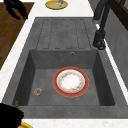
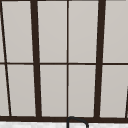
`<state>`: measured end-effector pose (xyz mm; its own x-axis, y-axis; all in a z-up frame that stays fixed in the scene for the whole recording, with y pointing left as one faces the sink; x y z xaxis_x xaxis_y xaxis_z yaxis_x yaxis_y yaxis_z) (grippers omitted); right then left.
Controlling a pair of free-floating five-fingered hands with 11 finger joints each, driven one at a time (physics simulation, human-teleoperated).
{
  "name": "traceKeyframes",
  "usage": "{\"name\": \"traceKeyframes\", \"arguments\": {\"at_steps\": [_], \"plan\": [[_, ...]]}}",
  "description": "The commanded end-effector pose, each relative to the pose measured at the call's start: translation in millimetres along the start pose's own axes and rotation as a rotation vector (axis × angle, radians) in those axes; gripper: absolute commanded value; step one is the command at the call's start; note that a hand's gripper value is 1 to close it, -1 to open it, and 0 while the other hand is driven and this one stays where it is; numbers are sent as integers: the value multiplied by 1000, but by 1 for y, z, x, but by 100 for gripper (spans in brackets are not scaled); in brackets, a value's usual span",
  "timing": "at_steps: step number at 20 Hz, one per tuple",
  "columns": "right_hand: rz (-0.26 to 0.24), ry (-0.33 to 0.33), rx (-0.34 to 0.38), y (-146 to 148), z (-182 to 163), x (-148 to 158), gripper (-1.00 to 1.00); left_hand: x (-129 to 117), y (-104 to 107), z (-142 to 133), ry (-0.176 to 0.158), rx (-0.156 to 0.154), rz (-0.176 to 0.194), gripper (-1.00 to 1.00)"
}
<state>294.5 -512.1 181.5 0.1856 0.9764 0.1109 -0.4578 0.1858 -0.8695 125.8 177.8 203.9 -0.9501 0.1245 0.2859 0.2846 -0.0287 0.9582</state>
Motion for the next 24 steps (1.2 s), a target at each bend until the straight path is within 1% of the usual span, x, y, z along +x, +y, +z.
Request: {"name": "traceKeyframes", "arguments": {"at_steps": [1,6,12,18,23,24], "plan": [[-26,-20,-42,-9,6,32,100,0,0,0,0,0,0,0],[-24,-16,-58,-14,9,72,100,0,0,0,0,0,0,0],[-16,-7,-70,-9,-1,122,100,0,0,0,0,0,0,0],[-30,1,-44,-1,-26,166,100,0,0,0,0,0,0,0],[-19,3,-45,12,-58,204,100,0,0,0,0,0,0,0],[-10,10,-47,15,-66,211,100,0,0,0,0,0,0,0]]}}
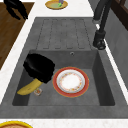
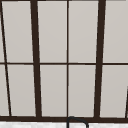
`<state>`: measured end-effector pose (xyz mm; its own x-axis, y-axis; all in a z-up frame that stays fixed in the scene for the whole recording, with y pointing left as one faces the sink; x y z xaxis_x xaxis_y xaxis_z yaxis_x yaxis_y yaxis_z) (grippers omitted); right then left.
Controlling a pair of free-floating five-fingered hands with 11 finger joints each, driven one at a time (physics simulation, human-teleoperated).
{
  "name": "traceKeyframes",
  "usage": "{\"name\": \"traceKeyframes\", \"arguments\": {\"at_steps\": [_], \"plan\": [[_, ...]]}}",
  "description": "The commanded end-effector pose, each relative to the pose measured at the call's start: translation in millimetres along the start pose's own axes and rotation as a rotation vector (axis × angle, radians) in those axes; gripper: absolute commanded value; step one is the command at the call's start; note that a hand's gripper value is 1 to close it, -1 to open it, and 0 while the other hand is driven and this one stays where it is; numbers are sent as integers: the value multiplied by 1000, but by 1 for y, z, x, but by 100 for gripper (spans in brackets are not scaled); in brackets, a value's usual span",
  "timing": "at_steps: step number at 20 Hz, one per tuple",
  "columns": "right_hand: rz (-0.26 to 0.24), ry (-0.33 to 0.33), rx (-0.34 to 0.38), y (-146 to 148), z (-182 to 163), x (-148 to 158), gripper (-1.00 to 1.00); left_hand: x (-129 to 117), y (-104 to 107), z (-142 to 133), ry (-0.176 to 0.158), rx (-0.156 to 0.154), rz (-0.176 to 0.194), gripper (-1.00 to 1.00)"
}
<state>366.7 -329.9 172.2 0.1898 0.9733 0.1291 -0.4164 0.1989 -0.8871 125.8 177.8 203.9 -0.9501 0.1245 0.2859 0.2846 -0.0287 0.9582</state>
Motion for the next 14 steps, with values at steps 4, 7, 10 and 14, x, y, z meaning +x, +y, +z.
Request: {"name": "traceKeyframes", "arguments": {"at_steps": [4,7,10,14], "plan": [[30,26,-25,13,-45,47,100,0,0,0,0,0,0,0],[68,30,-35,23,-66,69,100,0,0,0,0,0,0,0],[83,38,-34,31,-88,89,100,0,0,0,0,0,0,0],[92,45,-21,57,-113,118,100,0,0,0,0,0,0,0]]}}
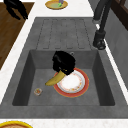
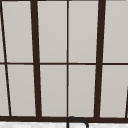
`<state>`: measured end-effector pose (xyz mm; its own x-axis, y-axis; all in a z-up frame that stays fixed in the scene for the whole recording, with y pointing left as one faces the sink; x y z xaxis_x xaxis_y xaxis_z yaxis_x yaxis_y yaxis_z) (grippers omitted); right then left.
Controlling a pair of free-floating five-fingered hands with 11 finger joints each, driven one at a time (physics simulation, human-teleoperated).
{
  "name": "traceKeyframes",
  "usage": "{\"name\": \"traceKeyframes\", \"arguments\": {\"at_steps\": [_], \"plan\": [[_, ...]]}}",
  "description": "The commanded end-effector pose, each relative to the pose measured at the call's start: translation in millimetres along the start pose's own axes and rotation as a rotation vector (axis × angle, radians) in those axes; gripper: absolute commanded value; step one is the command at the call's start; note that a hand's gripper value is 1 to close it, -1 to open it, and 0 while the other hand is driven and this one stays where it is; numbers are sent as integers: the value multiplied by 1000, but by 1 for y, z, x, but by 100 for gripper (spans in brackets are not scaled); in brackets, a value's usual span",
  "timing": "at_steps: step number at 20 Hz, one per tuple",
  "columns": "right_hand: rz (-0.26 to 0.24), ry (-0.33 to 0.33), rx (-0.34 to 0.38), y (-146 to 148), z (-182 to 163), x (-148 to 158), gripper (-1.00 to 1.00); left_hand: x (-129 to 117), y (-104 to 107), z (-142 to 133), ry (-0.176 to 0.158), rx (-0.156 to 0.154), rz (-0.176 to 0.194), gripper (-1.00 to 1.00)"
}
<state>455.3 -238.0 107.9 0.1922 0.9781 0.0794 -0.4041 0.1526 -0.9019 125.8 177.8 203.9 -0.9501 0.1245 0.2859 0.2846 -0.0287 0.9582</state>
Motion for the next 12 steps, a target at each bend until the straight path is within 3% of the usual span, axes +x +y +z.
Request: {"name": "traceKeyframes", "arguments": {"at_steps": [1,12], "plan": [[47,22,1,24,-21,29,100,0,0,0,0,0,0,0],[65,-7,-18,98,-83,97,100,0,0,0,0,0,0,0]]}}
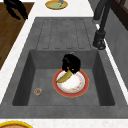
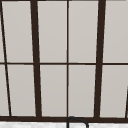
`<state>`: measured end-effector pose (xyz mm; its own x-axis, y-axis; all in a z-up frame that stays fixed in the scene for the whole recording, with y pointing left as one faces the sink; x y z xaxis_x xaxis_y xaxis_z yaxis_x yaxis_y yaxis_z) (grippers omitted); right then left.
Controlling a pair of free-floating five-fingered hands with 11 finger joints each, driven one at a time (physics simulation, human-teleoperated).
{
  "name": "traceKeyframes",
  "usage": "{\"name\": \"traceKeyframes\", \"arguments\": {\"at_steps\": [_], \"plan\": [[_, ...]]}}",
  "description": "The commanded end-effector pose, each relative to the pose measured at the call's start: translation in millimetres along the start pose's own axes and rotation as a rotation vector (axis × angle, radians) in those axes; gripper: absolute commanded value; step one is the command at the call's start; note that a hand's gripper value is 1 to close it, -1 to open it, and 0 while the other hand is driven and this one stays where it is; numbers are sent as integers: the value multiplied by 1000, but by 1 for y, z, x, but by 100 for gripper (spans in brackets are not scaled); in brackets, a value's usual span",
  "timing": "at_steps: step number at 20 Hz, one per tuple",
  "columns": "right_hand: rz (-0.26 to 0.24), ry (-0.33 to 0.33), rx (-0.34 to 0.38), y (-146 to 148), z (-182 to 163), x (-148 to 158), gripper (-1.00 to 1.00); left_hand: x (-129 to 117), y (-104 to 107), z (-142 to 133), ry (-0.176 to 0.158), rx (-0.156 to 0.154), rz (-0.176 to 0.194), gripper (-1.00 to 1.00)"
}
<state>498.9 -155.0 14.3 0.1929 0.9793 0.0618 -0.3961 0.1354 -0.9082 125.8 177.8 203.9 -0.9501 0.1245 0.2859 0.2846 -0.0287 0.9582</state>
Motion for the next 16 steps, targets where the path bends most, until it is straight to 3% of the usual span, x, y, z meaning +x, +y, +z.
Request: {"name": "traceKeyframes", "arguments": {"at_steps": [1,4,10,16], "plan": [[47,-16,-5,26,-21,21,100,0,0,0,0,0,0,0],[47,-21,-5,50,-31,39,100,0,0,0,0,0,0,0],[66,-132,2,83,-60,22,100,0,0,0,0,0,0,0],[57,-175,45,80,-77,16,100,0,0,0,0,0,0,0]]}}
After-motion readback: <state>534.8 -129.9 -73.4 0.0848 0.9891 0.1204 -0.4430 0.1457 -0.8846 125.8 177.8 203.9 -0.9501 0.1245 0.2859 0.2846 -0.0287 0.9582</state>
